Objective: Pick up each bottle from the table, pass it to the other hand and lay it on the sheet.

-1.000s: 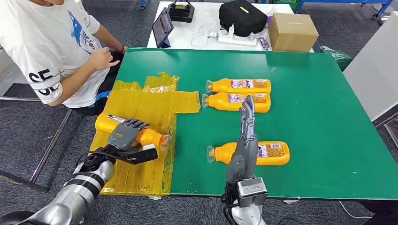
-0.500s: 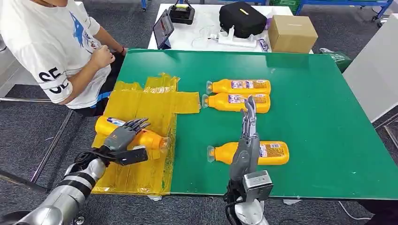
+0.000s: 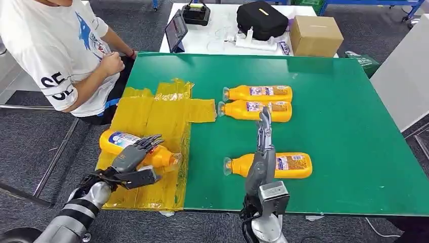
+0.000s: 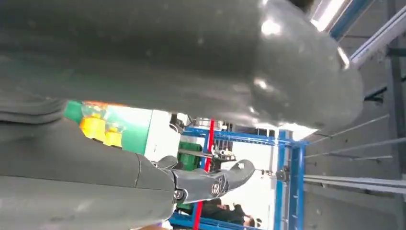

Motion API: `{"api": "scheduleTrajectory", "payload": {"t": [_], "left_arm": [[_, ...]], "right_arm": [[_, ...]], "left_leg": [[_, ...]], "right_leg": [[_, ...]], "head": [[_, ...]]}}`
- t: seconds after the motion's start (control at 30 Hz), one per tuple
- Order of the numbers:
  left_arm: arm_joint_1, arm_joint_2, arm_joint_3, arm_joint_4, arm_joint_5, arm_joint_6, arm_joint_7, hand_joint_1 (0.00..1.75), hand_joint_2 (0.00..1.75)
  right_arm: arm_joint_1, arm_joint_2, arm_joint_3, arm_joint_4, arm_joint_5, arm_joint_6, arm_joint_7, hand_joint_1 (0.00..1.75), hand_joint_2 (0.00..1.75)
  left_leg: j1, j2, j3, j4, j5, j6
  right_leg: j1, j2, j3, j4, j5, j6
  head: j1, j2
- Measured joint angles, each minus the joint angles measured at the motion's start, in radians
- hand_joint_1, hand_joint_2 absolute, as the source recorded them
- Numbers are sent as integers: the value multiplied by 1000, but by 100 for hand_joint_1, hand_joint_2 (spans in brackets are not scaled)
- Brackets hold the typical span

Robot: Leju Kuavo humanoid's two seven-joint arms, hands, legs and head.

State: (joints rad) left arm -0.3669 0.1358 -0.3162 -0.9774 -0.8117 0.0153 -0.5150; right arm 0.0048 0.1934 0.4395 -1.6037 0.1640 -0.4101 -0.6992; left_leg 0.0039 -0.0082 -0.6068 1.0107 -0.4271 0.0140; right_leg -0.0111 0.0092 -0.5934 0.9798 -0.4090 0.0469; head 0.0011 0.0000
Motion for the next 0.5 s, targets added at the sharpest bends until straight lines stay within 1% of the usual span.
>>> {"api": "scheduleTrajectory", "payload": {"t": [0.07, 0.23, 0.37, 0.5], "left_arm": [[33, -5, 8, -49, 66, 25, -27, 0, 0], [99, -73, 68, -217, 225, 109, -56, 0, 0], [122, -113, 106, -301, 256, 137, -67, 0, 0], [136, -130, 127, -342, 263, 144, -71, 0, 0]], "right_arm": [[0, 3, -2, 13, 7, 13, 0, 0, 0], [0, 27, -5, 58, 33, 32, 0, 0, 0], [0, 38, -5, 81, 35, 32, 5, 0, 0], [0, 42, -5, 94, 35, 32, 5, 0, 0]], "left_leg": [[0, 1, 0, 0, 0, 0], [0, 0, -3, 0, 0, 0], [0, 0, -3, 0, 0, 0], [0, 0, -3, 0, 0, 0]], "right_leg": [[0, 0, -1, 0, 0, 0], [0, 0, -3, 0, 0, 0], [0, 0, -3, 0, 0, 0], [0, 0, -3, 0, 0, 0]], "head": [[-1, 0], [0, 0], [0, 0], [0, 0]]}}
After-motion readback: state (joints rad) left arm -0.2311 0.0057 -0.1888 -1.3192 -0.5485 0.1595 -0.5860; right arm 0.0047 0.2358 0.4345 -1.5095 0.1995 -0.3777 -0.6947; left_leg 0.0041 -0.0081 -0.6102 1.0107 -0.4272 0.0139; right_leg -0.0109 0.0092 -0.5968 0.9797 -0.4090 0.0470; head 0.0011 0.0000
